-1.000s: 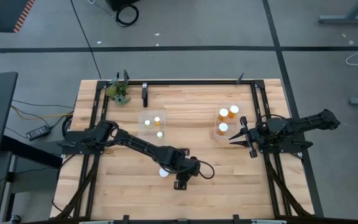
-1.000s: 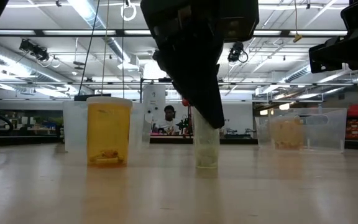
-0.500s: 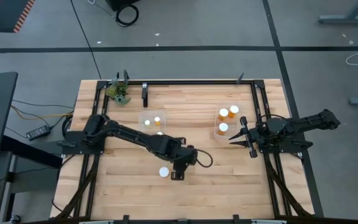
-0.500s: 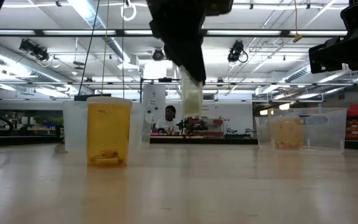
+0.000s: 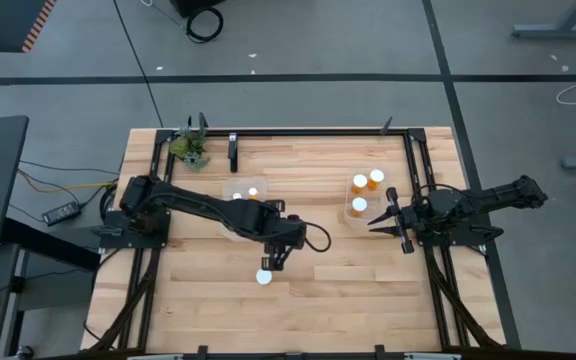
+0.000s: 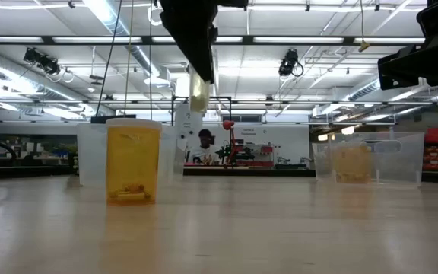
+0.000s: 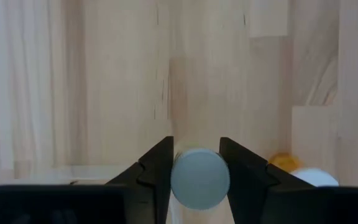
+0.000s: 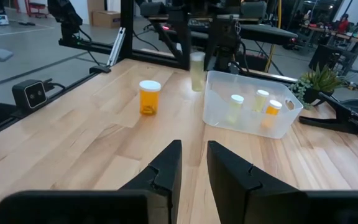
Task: Pick and place medicine bottles into bin by pill shape (circle, oval)
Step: Put the small yellow pill bottle into the left transparent bin
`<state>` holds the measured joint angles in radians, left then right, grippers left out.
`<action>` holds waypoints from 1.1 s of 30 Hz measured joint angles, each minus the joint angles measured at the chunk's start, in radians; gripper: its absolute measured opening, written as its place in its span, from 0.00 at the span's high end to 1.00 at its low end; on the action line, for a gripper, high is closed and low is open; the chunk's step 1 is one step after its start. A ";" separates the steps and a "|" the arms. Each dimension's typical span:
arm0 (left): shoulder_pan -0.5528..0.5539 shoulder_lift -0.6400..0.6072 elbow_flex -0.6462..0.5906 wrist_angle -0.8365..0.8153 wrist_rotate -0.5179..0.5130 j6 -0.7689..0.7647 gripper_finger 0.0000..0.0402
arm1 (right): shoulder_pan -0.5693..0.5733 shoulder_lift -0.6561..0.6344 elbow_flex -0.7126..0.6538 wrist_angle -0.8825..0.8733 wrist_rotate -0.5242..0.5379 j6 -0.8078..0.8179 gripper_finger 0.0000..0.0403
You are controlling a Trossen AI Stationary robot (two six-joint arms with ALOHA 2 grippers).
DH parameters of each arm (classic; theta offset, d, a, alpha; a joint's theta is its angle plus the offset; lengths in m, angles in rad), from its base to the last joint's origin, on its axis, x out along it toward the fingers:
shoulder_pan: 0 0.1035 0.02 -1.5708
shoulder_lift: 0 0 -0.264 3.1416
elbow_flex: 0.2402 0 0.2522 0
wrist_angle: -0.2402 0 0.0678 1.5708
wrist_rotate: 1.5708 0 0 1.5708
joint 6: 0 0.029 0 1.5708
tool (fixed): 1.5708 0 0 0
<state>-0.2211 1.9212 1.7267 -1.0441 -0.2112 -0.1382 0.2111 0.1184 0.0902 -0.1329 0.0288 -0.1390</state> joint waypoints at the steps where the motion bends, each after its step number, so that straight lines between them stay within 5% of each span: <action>1: 0.000 -0.006 0.000 -0.012 -0.002 0.003 0.69 | 0.000 0.000 0.000 0.000 0.000 0.000 0.79; 24: 0.036 -0.069 -0.011 -0.226 -0.149 0.021 0.67 | 0.000 0.006 0.000 -0.001 0.000 0.000 0.79; 33: 0.086 -0.207 -0.269 -0.091 -0.152 0.007 0.69 | 0.000 0.007 0.000 0.000 0.000 0.000 0.79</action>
<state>-0.1355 1.7142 1.4573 -1.1349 -0.3629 -0.1314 0.2115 0.1259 0.0902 -0.1326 0.0288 -0.1390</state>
